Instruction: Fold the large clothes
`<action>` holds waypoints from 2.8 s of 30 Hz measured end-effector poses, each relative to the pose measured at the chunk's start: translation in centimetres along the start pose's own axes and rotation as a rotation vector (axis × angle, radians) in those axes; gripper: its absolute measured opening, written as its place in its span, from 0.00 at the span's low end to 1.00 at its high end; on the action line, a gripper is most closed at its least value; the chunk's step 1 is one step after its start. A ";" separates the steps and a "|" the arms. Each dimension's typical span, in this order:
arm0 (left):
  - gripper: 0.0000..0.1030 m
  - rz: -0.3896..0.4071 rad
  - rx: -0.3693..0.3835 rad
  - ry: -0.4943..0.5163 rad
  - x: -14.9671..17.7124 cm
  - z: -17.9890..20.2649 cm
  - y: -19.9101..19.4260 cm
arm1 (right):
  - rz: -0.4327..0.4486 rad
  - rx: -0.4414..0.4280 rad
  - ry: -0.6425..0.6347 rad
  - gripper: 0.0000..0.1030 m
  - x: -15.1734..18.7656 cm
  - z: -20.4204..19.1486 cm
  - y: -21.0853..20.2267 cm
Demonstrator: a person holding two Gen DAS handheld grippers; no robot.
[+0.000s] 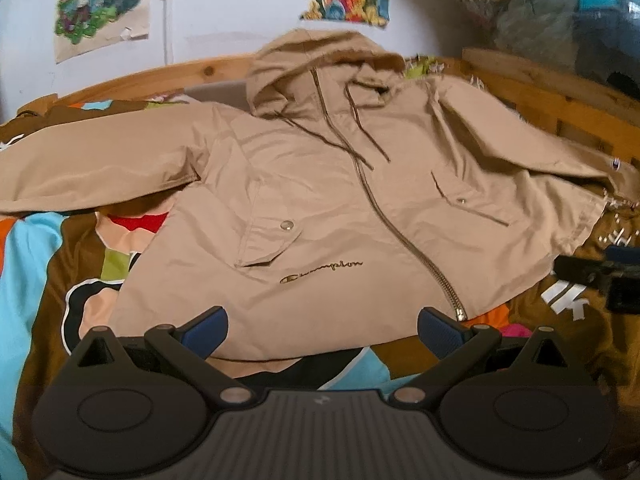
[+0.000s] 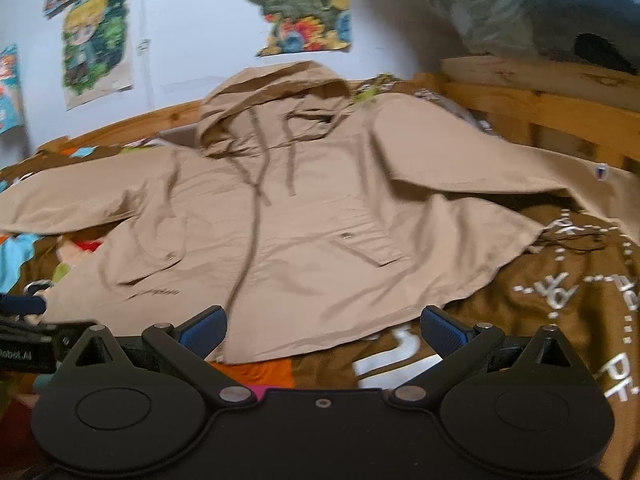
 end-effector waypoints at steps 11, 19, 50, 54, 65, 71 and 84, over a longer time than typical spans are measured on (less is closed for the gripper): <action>1.00 -0.052 0.026 0.130 -9.1 0.4 -0.5 | 0.194 0.262 0.487 0.99 -3.8 13.2 -3.8; 0.99 -0.110 0.109 0.084 -10.4 0.8 2.2 | 0.121 0.362 0.723 0.88 -6.2 23.6 -2.1; 0.99 -0.095 0.342 -0.008 -14.5 -2.6 3.0 | 0.393 0.178 0.681 0.03 -11.8 18.2 -4.0; 0.99 -0.026 0.402 -0.019 -15.9 -3.8 2.0 | 0.454 0.033 0.508 0.03 -16.6 14.2 -4.3; 0.99 -0.024 0.415 -0.008 -13.5 -7.2 3.2 | 0.262 -0.683 0.003 0.03 -26.4 -6.9 2.9; 0.99 -0.087 0.380 -0.114 -12.2 -10.7 5.3 | 0.055 -0.825 -0.199 0.37 -22.6 -13.1 6.9; 0.81 -0.152 0.128 -0.159 -16.0 -13.4 15.5 | -0.094 -0.351 0.113 0.51 -16.6 0.2 11.5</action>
Point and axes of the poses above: each gripper's, at about its wrist camera, not at the fingertips, and y roughly the way its jaws point, z to its right, x to its underside, the point moved 2 cm from there along y, roughly the way its jaws point, and after that the axes turned 13 degrees about -z, right-handed, at the moved point
